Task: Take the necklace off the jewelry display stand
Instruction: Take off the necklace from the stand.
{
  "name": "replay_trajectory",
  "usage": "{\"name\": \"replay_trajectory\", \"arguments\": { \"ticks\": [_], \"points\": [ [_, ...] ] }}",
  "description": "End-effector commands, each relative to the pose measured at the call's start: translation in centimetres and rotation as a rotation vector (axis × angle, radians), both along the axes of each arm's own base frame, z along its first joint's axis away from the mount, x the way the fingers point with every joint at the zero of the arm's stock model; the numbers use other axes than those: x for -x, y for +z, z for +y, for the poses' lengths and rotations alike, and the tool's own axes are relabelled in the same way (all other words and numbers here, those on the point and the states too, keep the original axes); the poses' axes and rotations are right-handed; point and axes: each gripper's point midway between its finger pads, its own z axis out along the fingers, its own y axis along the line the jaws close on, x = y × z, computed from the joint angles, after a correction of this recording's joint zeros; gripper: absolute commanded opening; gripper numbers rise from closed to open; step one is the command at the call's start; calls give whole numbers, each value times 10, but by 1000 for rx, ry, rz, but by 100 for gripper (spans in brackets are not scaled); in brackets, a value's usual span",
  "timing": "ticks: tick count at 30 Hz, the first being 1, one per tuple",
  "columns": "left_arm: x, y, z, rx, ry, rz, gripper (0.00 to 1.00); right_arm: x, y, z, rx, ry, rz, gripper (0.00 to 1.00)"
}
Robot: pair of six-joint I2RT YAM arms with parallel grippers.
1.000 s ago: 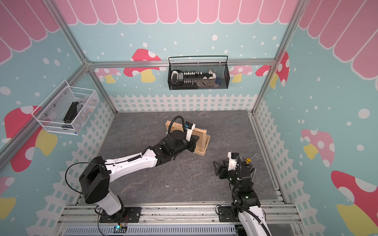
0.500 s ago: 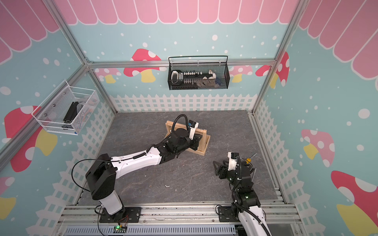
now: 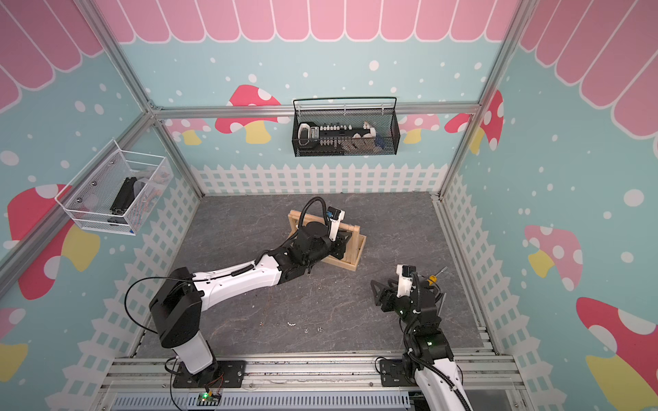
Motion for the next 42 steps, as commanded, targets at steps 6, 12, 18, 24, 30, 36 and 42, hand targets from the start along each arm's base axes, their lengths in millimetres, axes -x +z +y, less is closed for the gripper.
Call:
{"name": "replay_trajectory", "arguments": {
  "ticks": [6,12,18,24,30,36,42],
  "points": [
    [-10,8,-2,-1,15,-30,13,0,3,3,-10,10,-18,72],
    [-8,10,1,-5,17,-32,0,0,3,3,-10,10,-17,72],
    [-7,16,14,-34,57,-27,0,0,3,3,-10,10,-17,72],
    [-6,30,47,-114,165,-51,0,0,3,3,-10,10,-20,72],
    [-13,44,83,-195,264,-92,0,0,3,3,-10,11,-17,72],
    [-28,43,128,-229,372,-76,0,0,3,2,-9,7,-18,72],
    [-44,29,163,-259,456,-26,0,0,3,2,-9,8,-16,72]
  ]
}}
